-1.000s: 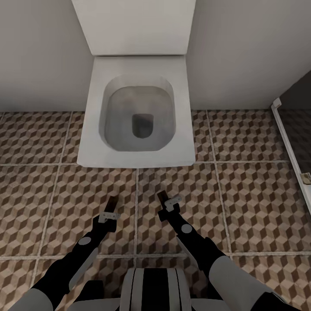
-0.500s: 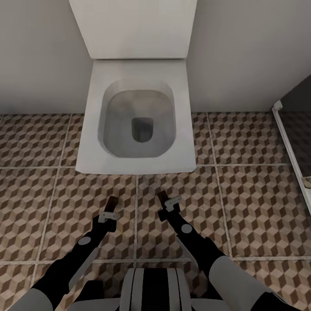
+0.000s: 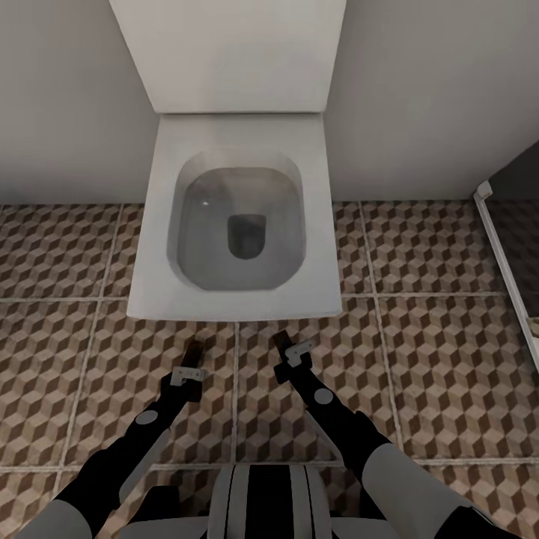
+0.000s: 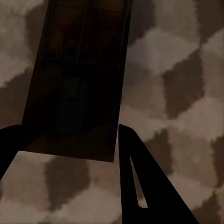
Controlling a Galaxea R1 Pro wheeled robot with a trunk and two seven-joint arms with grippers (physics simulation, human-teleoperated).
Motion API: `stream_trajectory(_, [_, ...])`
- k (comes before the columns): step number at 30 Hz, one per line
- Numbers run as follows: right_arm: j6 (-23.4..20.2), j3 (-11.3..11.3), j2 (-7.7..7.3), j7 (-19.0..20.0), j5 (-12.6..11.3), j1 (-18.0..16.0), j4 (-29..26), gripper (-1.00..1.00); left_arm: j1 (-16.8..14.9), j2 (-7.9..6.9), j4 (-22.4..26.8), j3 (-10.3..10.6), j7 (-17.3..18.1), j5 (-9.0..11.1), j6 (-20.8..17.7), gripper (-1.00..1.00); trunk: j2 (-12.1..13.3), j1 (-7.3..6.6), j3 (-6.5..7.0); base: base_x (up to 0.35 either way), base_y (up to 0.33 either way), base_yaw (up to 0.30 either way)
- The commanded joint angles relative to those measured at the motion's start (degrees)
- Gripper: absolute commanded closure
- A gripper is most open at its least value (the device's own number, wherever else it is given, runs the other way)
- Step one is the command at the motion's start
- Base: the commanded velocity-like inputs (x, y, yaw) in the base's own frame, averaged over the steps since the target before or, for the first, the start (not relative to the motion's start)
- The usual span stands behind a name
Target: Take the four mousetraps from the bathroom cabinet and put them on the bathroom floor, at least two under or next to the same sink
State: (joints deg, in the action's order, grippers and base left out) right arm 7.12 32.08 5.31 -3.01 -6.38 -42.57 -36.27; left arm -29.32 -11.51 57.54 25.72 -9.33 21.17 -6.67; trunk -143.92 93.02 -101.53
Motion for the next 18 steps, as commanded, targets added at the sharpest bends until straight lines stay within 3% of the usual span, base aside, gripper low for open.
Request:
stream_trajectory(1, [0.2,0.4,-0.04,-0.2,-0.6,-0.1,0.1,1.00,0.0,-0.09,0.1,0.3,-0.7,0.3,-0.2,1.00,0.0,-0.01,-0.03,0.009,0.000,0.000])
stream_trajectory(18, [-2.7,0.3,0.80,-0.3,-0.6,-0.9,0.1,1.00,0.0,-0.01,0.3,0.4,-0.7,0.3,-0.3,1.00,0.0,-0.01,-0.03,0.001,0.000,0.000])
